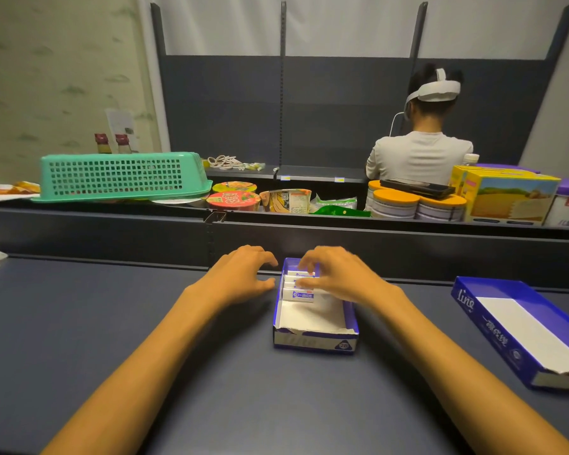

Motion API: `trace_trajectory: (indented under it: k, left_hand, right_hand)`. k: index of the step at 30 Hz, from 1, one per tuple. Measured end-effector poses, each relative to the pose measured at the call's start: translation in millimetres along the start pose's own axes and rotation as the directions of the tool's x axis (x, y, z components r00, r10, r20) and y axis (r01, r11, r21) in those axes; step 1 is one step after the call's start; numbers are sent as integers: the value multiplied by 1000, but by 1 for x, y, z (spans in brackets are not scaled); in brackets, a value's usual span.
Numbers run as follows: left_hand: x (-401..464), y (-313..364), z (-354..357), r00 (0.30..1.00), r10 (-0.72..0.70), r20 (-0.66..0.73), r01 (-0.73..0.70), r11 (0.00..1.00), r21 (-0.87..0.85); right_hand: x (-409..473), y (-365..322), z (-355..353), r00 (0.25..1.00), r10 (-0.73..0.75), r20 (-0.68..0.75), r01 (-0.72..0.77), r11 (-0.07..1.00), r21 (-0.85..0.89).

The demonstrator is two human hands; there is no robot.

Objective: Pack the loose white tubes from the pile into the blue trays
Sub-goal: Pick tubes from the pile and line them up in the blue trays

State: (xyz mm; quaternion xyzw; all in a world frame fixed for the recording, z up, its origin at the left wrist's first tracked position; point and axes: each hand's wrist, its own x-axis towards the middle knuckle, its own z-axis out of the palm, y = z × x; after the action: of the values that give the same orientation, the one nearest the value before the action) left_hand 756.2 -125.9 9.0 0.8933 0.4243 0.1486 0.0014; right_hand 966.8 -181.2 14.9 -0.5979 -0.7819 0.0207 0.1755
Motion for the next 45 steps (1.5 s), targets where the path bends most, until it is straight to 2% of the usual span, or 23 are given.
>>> trace_trajectory:
  k: [6,17,24,32,39,45]
  left_hand:
    - [-23,-10,-28,995,-90,-40,92,994,52]
    - [-153,-39,-64,931,-356,-74,364,911,192]
    - [-236,-88,-101,872,-477,-106,488,835,254]
    - [-350,-180,-146,818,-554,-153,574,775,263]
    - [-455,-282,-185,796,-583,-161,603,746,281]
    - [-496,-354,-205,788,-592,-167,615,750,243]
  right_hand:
    - [-2,-11,-23,992,43,-120,-36,998,59]
    - [-10,-115,20,988,-144,62,149,986,-74]
    - [10,-201,43,965,-262,25,263,959,-106]
    - [44,-348,90,934,-354,51,357,931,-75]
    - [72,-491,135,932,-362,27,363,931,-40]
    - [100,-560,156,941,-338,17,339,938,-70]
